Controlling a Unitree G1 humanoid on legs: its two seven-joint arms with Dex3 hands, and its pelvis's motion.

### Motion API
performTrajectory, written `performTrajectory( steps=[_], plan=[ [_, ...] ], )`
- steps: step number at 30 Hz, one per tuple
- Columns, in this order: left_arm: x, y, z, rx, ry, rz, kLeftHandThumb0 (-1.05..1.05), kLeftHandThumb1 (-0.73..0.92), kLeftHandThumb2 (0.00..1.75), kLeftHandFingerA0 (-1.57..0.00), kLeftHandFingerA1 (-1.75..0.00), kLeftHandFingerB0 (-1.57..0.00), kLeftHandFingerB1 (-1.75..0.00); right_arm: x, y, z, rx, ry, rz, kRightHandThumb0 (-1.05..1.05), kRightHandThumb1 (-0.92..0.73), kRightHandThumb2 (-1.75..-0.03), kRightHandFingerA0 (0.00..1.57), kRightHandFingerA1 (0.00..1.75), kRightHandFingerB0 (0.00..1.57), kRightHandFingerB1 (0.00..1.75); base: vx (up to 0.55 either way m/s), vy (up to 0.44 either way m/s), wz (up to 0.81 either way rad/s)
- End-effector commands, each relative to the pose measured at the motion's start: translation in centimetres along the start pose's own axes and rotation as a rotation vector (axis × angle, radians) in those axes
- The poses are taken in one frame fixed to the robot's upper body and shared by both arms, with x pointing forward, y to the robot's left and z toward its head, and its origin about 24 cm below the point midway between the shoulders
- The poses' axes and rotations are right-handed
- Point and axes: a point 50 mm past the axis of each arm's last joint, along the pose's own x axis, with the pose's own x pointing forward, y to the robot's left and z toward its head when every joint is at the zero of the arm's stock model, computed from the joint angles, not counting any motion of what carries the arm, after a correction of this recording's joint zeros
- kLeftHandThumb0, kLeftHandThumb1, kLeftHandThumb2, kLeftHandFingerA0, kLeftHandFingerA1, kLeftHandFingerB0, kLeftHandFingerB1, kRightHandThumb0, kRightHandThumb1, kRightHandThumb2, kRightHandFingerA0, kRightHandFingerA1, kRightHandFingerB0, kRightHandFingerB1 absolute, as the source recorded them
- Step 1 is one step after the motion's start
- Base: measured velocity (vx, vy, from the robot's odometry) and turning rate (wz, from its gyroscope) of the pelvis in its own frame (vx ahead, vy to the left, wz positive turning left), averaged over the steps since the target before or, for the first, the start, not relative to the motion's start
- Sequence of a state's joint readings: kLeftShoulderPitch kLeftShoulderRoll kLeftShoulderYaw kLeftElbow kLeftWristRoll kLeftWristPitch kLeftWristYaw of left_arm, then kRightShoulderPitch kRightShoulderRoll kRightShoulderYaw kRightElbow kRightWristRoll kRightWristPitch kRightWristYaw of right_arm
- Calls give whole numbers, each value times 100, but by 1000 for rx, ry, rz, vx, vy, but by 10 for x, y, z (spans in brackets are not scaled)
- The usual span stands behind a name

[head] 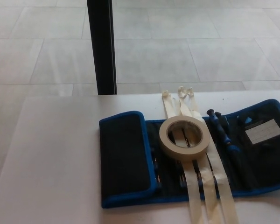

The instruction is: The robot uses its right hand to open a black folded toolkit cover kept in the middle of the desk

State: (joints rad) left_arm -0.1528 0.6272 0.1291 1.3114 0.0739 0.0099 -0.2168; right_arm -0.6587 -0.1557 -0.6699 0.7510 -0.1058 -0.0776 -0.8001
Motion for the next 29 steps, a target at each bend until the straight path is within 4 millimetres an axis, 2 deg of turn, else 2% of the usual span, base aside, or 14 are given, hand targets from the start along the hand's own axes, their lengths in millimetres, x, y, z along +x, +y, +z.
performTrajectory(
  steps=[1, 3, 4, 8, 9, 10, 11, 13, 15, 17, 21, 24, 26, 29],
  plan=[
    [-3, 8, -12, -6, 43, 20, -87, 92, 72, -34, -52, -31, -37, 87, -85, 75, 840, 351, -525, -39, -71, -83, 35, 153, 31, 144, 0, 0, 0],
    [-3, 8, -12, -20, 45, 22, -88, 92, 70, -32, -53, -30, -38, 90, -90, 80, 857, 325, -516, -38, -63, -88, 53, 162, 49, 140, 0, 0, 0],
    [-4, 13, -10, -19, 31, 19, -87, 92, 71, -32, -54, -28, -39, 104, -117, 85, 720, 238, -365, -52, -70, -68, 103, 150, 71, 116, 0, 0, 0],
    [-4, 14, -10, -38, 39, 19, -89, 92, 70, -32, -54, -29, -38, 115, -150, 84, 658, 196, -264, -56, -72, -62, 87, 157, 57, 118, 0, 0, 0],
    [-4, 14, -11, -45, 38, 17, -89, 92, 70, -31, -53, -28, -38, 118, -162, 80, 620, 180, -233, -55, -57, -104, 127, 139, 55, 83, 0, 0, 0],
    [-4, 14, -11, -41, 38, 17, -89, 92, 70, -32, -53, -29, -38, 120, -171, 77, 582, 178, -243, -56, -73, -64, 111, 156, 53, 102, 0, 0, 0],
    [-4, 13, -11, -37, 40, 15, -88, 92, 70, -32, -53, -27, -38, 123, -188, 68, 564, 196, -325, -55, -72, -67, 95, 154, 55, 125, 0, 0, 0],
    [-4, 12, -11, -86, 44, 16, -92, 77, 80, -32, -56, -26, -42, 126, -212, 52, 593, 222, -419, -56, -76, -65, 87, 145, 45, 108, 0, 0, 0],
    [-4, 11, -10, -105, 35, 3, -88, 90, 67, -29, -54, -26, -38, 125, -226, 37, 611, 261, -496, -59, -76, -67, 94, 154, 52, 105, 0, 0, 0],
    [-3, 9, -9, -58, 40, -4, -87, 92, 70, -28, -52, -25, -38, 116, -234, 11, 599, 321, -559, -55, -79, -68, 57, 140, 45, 106, 0, 0, 0],
    [-2, 6, -12, -25, 50, 3, -93, 80, 85, -31, -57, -24, -42, 103, -243, -25, 611, 400, -606, -44, -72, -75, 67, 151, 55, 107, 0, 0, -3],
    [-3, 6, -13, -25, 53, 6, -87, 92, 70, -32, -52, -29, -38, 99, -243, -35, 668, 425, -640, -41, -68, -79, 71, 142, 49, 99, 0, 0, 0],
    [-3, 6, -13, -34, 44, 3, -93, 79, 84, -31, -57, -24, -42, 94, -242, -44, 560, 450, -639, -50, -71, -77, 76, 154, 54, 100, 0, 0, 0],
    [-2, 5, -13, -40, 50, 3, -87, 92, 70, -32, -52, -28, -37, 92, -242, -50, 545, 454, -621, -54, -72, -68, 95, 165, 62, 104, 0, 0, 0]
  ],
)
